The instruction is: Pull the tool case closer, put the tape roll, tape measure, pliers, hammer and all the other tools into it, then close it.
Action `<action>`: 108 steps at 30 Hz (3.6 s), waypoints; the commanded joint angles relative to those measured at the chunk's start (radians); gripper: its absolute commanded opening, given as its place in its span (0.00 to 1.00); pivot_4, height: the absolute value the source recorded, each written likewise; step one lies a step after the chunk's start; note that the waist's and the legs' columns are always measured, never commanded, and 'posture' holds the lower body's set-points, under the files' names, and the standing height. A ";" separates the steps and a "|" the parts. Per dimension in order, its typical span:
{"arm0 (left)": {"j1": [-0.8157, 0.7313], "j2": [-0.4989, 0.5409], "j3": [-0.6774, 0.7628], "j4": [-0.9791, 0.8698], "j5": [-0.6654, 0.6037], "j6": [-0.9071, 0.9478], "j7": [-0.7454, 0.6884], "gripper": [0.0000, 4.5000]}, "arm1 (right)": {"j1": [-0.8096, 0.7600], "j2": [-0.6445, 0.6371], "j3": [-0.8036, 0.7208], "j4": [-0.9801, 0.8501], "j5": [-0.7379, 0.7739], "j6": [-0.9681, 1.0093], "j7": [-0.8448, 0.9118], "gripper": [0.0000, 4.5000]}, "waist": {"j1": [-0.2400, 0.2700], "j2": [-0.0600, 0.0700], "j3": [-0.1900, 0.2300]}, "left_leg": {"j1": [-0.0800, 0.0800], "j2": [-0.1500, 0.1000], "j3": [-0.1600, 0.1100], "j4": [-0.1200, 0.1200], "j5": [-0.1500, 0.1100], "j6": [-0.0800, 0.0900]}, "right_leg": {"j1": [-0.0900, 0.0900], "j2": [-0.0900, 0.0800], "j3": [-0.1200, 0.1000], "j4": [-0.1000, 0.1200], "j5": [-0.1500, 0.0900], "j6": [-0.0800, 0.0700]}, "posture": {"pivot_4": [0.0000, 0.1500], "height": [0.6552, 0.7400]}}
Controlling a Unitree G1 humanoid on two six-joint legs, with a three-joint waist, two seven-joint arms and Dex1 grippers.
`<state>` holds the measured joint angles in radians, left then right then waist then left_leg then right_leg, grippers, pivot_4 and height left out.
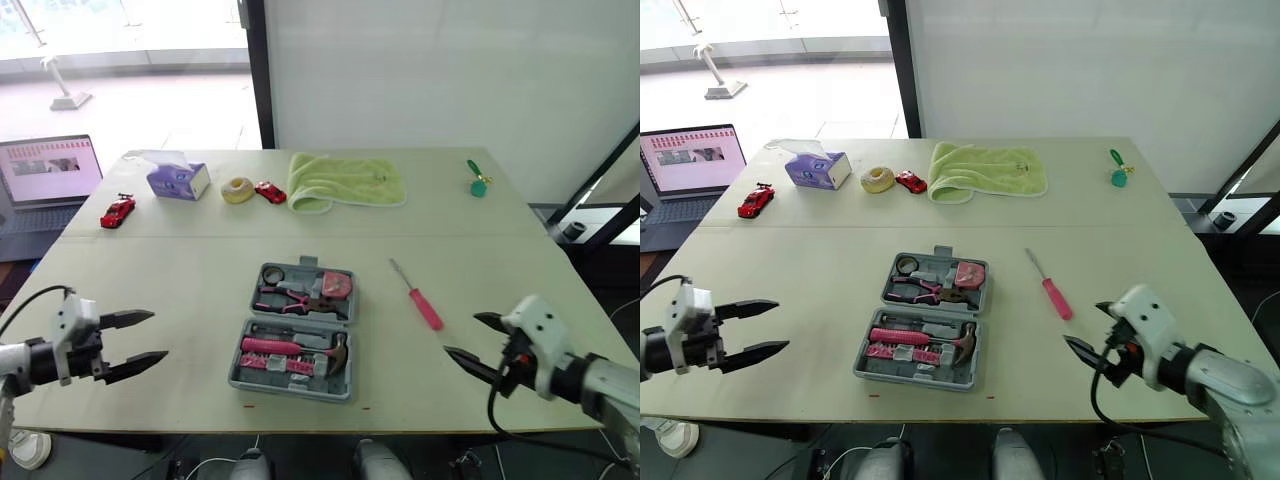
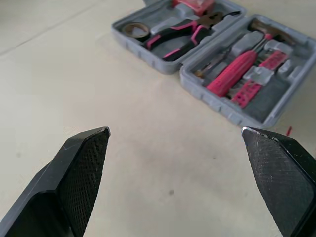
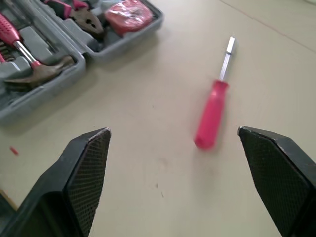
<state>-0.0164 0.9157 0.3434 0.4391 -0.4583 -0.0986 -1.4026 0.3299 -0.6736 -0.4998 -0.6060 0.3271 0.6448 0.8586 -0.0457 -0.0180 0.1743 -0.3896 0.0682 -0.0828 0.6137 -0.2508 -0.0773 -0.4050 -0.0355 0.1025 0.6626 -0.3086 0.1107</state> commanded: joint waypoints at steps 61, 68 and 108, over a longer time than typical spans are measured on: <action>-0.033 -0.160 -0.169 -0.534 -0.039 0.229 0.162 1.00 | -0.380 0.676 0.443 -0.184 -0.207 0.706 -0.935 0.13 | -0.002 0.004 0.005 | -0.002 0.002 -0.002 -0.001 0.001 -0.003 | -0.004 0.003 0.001 0.004 0.003 0.004 | 1.00 1.00; -0.080 -0.163 -0.191 -0.519 -0.032 0.248 0.144 1.00 | -0.256 0.695 0.552 -0.102 -0.261 0.609 -0.981 0.13 | -0.006 0.003 0.005 | -0.001 0.002 -0.001 -0.001 0.002 -0.004 | -0.003 0.003 0.002 0.002 0.001 -0.001 | 1.00 1.00; -0.090 -0.190 -0.217 -0.361 -0.012 0.115 0.060 1.00 | -1.121 -0.265 1.281 0.694 -0.979 -1.296 0.357 0.99 | -0.024 0.006 0.019 | -0.001 0.002 0.002 0.002 0.003 -0.004 | -0.002 0.003 0.004 0.003 0.003 0.006 | 1.00 1.00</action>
<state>-0.1095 0.7184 0.1005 0.1041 -0.4592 0.0309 -1.3440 -0.7654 -0.9487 0.7834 0.0546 -0.6120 -0.6078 1.2237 -0.0696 -0.0119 0.1930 -0.3905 0.0702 -0.0811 0.6160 -0.2480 -0.0821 -0.4071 -0.0321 0.1064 0.6652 -0.3051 0.1168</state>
